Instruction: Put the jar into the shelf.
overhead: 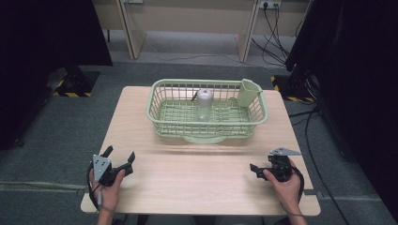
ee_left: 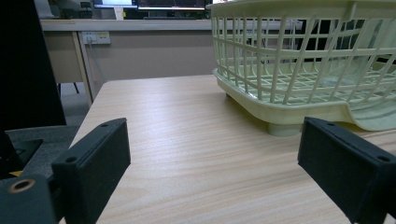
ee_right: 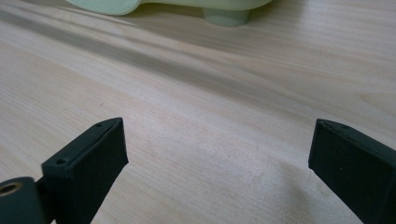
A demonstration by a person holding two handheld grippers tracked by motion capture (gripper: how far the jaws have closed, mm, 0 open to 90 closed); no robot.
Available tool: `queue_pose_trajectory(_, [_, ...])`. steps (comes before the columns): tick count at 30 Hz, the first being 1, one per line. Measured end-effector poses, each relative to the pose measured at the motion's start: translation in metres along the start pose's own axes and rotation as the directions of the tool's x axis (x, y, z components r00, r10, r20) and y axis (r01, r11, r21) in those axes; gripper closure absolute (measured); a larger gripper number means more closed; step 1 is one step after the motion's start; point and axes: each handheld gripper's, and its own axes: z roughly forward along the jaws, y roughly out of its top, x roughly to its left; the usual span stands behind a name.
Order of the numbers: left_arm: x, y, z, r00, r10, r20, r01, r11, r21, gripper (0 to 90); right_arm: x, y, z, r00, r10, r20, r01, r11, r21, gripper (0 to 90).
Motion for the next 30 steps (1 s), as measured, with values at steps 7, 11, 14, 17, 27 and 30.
queue_pose_trajectory(7, [0.000,0.000,0.000,1.0000,0.001,-0.001,-0.001,1.0000,0.000,9.0,-0.005,-0.006,0.003,0.9999,0.010,0.006,-0.010,1.000,0.002,4.8])
queue_pose_trajectory(11, [0.000,0.000,0.000,1.0000,0.003,-0.001,-0.003,1.0000,0.001,9.0,-0.007,-0.010,0.005,0.9997,0.021,0.009,-0.021,1.000,0.002,4.8])
queue_pose_trajectory(14, [0.000,0.000,0.000,1.0000,0.001,-0.001,-0.001,1.0000,0.000,9.0,-0.007,-0.013,0.007,0.9996,0.025,0.012,-0.025,1.000,0.005,4.8])
queue_pose_trajectory(17, [0.000,0.000,0.000,1.0000,0.001,-0.001,-0.001,1.0000,0.000,9.0,-0.007,-0.015,0.008,0.9995,0.029,0.013,-0.029,1.000,0.004,4.8])
queue_pose_trajectory(27, [0.000,0.000,0.000,1.0000,0.002,-0.001,-0.002,1.0000,0.000,9.0,-0.007,-0.018,0.010,0.9996,0.024,0.016,-0.024,1.000,-0.011,4.8])
queue_pose_trajectory(30, [0.000,0.000,0.000,1.0000,0.002,-0.002,-0.002,1.0000,0.000,8.9,-0.007,-0.019,0.010,0.9996,0.022,0.016,-0.021,1.000,-0.018,4.7])
